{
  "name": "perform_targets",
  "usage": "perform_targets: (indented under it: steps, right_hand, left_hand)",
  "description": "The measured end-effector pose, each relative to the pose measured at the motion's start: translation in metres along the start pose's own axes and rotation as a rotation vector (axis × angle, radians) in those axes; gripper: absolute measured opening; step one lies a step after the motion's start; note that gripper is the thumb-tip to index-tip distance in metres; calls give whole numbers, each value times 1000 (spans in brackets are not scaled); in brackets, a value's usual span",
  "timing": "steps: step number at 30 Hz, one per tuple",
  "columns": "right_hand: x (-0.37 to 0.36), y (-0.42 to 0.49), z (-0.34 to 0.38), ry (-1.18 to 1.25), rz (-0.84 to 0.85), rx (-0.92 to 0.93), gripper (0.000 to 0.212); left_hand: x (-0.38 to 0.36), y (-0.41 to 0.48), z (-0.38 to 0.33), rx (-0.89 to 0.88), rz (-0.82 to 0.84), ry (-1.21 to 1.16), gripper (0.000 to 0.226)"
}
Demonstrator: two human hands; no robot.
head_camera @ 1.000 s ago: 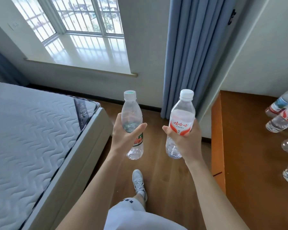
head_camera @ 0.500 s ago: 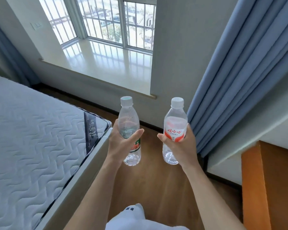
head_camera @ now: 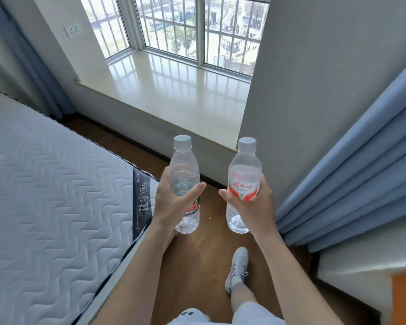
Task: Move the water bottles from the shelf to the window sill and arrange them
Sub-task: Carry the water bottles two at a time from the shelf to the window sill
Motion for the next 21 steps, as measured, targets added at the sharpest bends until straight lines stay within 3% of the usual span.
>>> perform_targets:
  steps: [21]
  right_hand:
    - [-125, 360, -22, 145, 347, -91, 67]
  left_hand:
    - [-31, 290, 4, 145, -415, 191, 50]
Point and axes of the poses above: each hand's wrist, its own y-axis towards the middle knuckle, its own x-axis out of the back of the hand, z = x × y, the point moved 4 cm from there along y, towards the middle knuckle, and after that the axes turned 12 degrees about y, right-handed, at the moved point
